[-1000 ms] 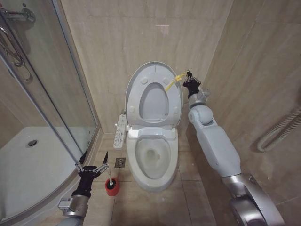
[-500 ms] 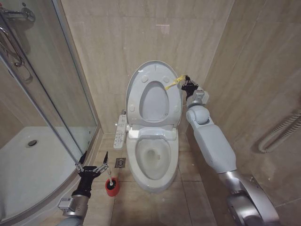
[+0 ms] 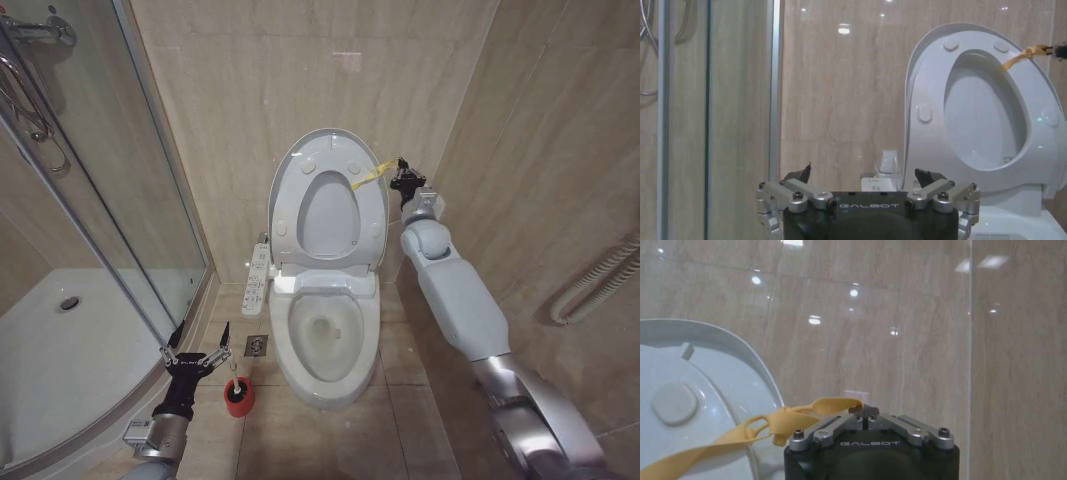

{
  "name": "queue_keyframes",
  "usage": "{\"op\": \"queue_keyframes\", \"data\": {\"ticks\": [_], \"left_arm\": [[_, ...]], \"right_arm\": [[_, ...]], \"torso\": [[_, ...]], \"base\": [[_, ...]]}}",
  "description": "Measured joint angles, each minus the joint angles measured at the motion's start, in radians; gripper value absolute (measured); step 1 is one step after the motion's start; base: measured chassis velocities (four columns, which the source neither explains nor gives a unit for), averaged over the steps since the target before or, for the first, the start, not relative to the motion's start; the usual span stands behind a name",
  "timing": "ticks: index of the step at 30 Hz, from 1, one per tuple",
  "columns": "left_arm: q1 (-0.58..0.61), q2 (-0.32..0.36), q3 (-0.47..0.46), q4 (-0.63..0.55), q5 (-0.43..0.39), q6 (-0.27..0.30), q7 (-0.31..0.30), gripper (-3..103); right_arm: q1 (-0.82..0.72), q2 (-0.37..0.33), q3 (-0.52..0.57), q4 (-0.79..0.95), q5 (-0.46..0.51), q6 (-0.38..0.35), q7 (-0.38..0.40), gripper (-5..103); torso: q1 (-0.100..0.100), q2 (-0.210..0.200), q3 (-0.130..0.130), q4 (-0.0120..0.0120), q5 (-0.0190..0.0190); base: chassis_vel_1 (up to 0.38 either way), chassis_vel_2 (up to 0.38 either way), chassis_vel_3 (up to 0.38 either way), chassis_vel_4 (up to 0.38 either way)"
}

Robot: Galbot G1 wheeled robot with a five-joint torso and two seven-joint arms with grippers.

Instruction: Open the toilet lid, clean the toilet bowl with a toilet brush, close the toilet lid, and flush.

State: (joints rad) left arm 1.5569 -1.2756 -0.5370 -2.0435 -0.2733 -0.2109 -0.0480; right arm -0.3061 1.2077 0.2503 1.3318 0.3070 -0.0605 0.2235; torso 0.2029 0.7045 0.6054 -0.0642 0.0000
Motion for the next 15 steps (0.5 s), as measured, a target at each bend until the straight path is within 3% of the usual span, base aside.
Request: {"op": "queue_keyframes", "data": {"ticks": [6,10,11,15], "left_arm": [[0.000,0.000,0.000,0.000,0.000,0.000,0.000,100],[0.000,0.000,0.000,0.000,0.000,0.000,0.000,100],[0.000,0.000,0.000,0.000,0.000,0.000,0.000,100],[0.000,0.000,0.000,0.000,0.000,0.000,0.000,100]], "right_arm": [[-0.056,-0.041,0.011,0.078,0.076,0.005,-0.015,-1],[-0.171,-0.105,0.042,0.195,0.143,0.043,-0.047,-1],[-0.209,-0.125,0.058,0.236,0.171,0.049,-0.058,25],[-0.286,-0.170,0.088,0.335,0.251,0.053,-0.059,25]], "torso": [[0.000,0.000,0.000,0.0000,0.0000],[0.000,0.000,0.000,-0.0003,0.0003],[0.000,0.000,0.000,-0.0002,0.0003],[0.000,0.000,0.000,-0.0002,0.0005]], "base": [[0.000,0.000,0.000,0.000],[0.000,0.000,0.000,0.000],[0.000,0.000,0.000,0.000],[0.000,0.000,0.000,0.000]]}}
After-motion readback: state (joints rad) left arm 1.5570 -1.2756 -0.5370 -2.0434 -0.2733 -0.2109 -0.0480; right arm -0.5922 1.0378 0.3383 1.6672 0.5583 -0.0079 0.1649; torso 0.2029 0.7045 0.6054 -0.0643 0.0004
